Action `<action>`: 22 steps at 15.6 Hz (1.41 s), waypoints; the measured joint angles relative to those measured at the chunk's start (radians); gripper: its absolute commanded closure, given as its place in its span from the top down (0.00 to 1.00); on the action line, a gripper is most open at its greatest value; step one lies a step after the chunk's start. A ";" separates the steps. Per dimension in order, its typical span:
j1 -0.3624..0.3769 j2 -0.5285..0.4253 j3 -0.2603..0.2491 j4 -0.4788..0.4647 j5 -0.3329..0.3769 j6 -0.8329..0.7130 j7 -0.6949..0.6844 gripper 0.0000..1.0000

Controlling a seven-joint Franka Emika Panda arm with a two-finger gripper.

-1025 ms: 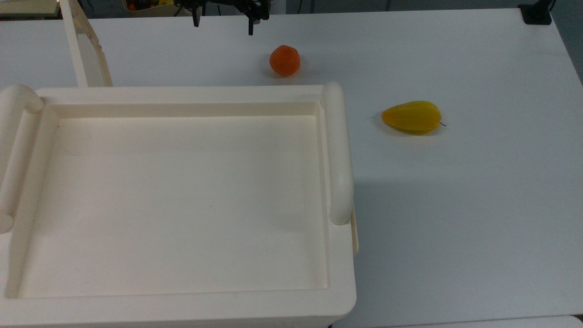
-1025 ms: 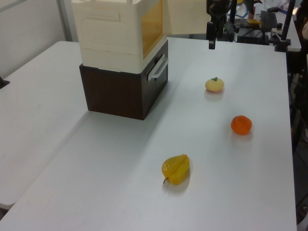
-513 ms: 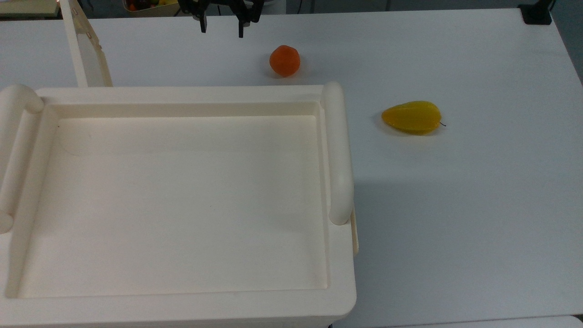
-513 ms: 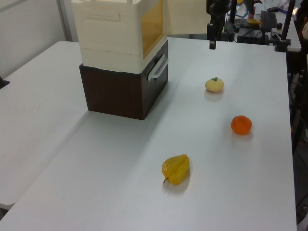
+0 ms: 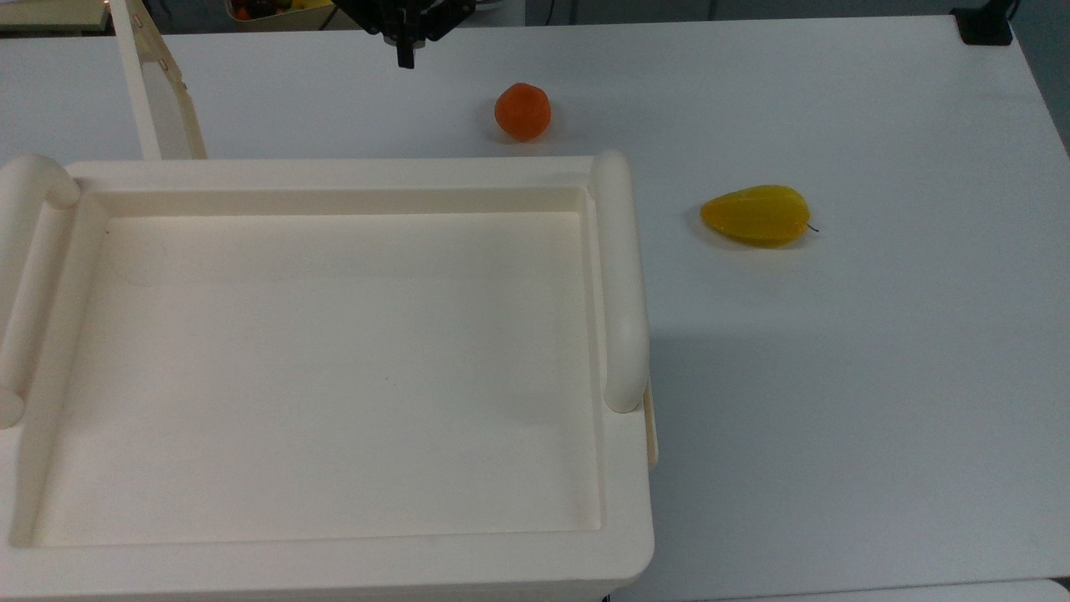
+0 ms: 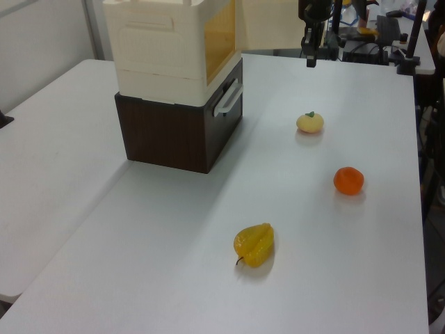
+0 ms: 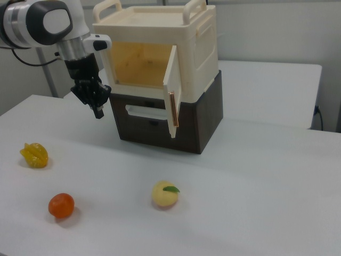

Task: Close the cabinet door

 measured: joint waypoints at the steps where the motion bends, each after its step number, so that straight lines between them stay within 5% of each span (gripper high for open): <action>1: 0.000 0.000 0.000 0.000 0.000 0.000 0.000 0.00; 12: -0.082 -0.010 -0.003 0.208 0.016 0.040 -0.009 0.00; 22: -0.277 0.015 -0.012 0.217 0.057 0.452 -0.009 0.00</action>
